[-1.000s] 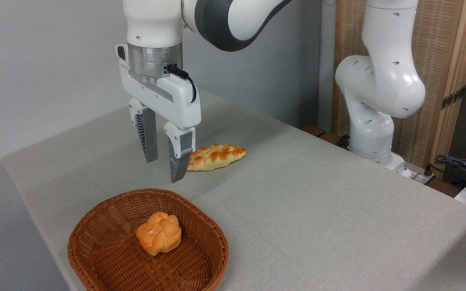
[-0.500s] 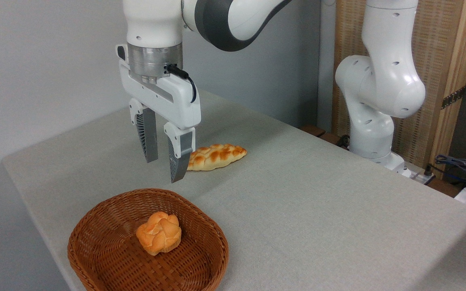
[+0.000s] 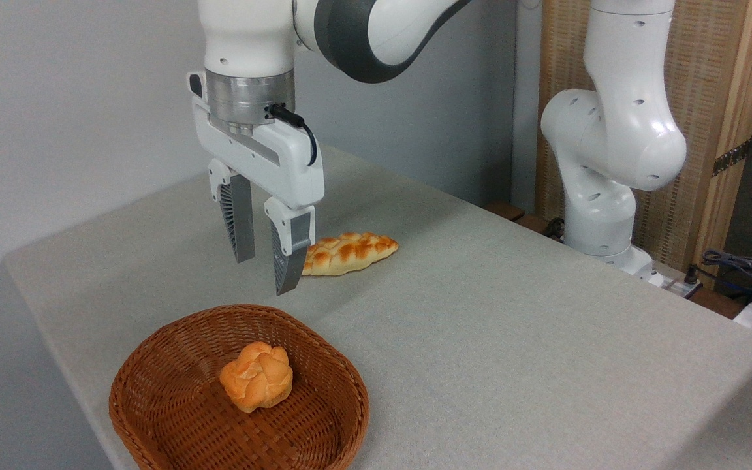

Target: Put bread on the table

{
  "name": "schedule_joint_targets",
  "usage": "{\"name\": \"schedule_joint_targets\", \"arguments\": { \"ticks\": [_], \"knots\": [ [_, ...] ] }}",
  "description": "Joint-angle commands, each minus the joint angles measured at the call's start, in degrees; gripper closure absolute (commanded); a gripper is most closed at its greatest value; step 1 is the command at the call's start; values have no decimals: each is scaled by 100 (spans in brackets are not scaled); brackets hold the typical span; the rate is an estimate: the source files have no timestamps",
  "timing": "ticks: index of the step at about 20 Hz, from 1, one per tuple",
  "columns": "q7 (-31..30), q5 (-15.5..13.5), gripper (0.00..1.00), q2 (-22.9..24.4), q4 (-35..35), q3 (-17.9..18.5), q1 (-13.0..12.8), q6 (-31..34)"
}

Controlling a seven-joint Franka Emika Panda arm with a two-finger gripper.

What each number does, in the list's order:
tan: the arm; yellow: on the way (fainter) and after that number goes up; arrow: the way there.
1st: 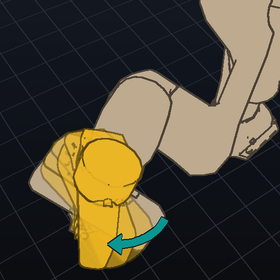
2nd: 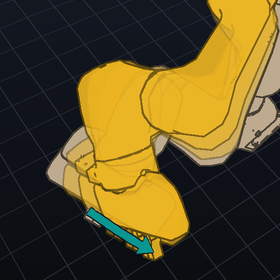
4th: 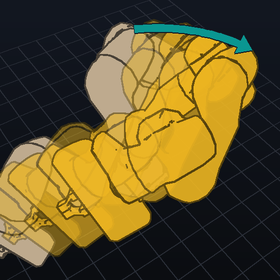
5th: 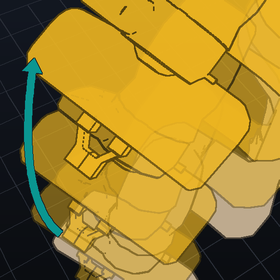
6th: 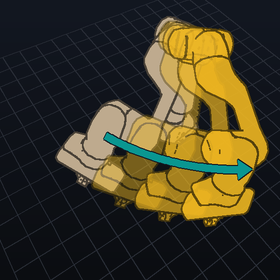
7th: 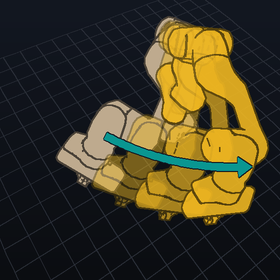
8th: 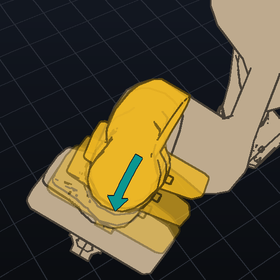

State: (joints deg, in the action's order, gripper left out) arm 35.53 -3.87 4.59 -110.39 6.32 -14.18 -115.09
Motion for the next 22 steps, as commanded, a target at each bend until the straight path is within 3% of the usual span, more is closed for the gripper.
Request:
{"name": "schedule_joint_targets", "arguments": {
  "ticks": [1,15,22],
  "knots": [
    [-55,27,0,24,35,36,-32,118],
    [-38,36,0,24,79,80,-32,-22],
    [-20,36,0,-371,61,238,29,-760]
  ]
}}
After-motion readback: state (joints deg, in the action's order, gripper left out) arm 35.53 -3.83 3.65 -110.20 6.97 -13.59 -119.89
